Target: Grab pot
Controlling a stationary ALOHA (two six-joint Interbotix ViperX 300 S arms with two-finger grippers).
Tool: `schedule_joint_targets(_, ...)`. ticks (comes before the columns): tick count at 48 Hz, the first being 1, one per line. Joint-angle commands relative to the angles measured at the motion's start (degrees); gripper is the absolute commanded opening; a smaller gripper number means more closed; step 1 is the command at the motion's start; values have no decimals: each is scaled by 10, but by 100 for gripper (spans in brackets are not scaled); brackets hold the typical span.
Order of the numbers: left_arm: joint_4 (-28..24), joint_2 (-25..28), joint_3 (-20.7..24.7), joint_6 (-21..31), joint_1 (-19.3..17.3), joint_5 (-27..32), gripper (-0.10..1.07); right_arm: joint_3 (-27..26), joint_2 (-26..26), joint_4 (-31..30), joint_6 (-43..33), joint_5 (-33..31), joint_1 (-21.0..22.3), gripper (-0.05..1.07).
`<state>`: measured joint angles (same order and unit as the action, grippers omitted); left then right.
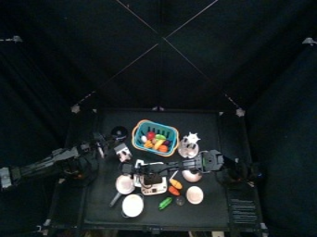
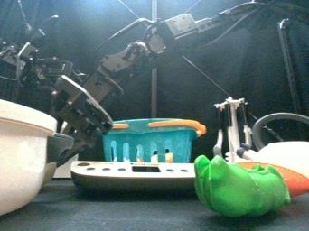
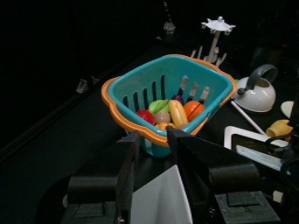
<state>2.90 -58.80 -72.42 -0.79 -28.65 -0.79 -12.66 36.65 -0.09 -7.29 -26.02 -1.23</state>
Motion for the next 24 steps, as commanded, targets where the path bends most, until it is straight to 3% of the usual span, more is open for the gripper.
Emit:
schedule_joint_targets(1,1,2,7,0,-4,-4,73,-14,-14,1,-1,1,4,51)
schedule_joint_targets(24,0,1,7,0,-5,-4,73,-42,-32,-6,0,4,12,46)
